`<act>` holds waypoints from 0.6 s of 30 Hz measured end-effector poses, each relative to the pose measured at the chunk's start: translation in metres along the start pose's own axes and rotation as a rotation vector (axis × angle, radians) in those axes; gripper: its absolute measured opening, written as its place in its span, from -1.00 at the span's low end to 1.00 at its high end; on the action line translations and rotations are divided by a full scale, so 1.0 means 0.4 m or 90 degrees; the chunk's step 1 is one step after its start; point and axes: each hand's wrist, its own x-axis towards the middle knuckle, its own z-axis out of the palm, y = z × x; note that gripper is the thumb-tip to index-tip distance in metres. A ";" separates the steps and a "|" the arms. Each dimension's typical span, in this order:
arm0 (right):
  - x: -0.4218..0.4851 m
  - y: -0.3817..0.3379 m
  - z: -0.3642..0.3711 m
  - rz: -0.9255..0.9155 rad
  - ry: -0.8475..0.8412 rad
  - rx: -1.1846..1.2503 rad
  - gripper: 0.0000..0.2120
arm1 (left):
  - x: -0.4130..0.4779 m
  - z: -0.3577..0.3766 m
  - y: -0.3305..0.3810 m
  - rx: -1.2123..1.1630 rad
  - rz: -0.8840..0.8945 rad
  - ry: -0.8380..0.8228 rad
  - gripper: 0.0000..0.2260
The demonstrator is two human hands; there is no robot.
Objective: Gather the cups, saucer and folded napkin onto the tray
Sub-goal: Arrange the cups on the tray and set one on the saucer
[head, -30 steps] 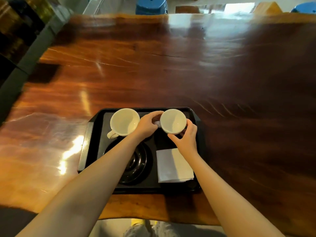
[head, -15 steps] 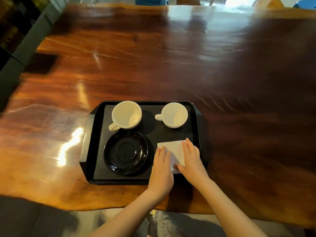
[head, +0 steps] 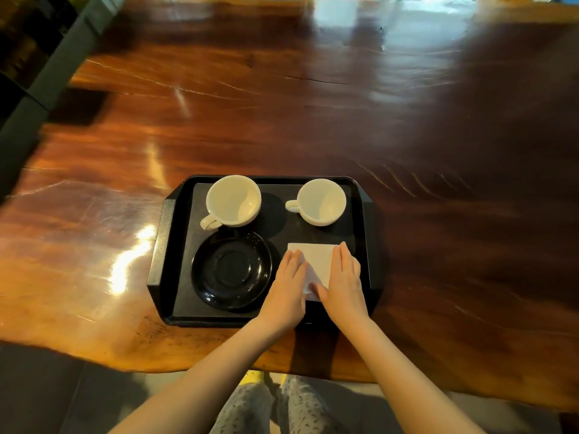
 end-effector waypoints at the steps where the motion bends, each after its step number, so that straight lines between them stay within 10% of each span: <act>1: -0.003 -0.002 -0.005 -0.002 0.001 -0.003 -0.19 | -0.005 -0.005 0.000 -0.012 0.006 0.002 -0.44; 10: 0.003 -0.176 -0.052 -0.144 -0.095 0.115 -0.44 | -0.070 -0.206 -0.146 -0.248 -0.205 0.367 -0.43; 18: 0.166 -0.344 -0.028 -0.097 -0.134 0.253 -0.35 | 0.084 -0.309 -0.312 -0.288 -0.191 0.179 -0.30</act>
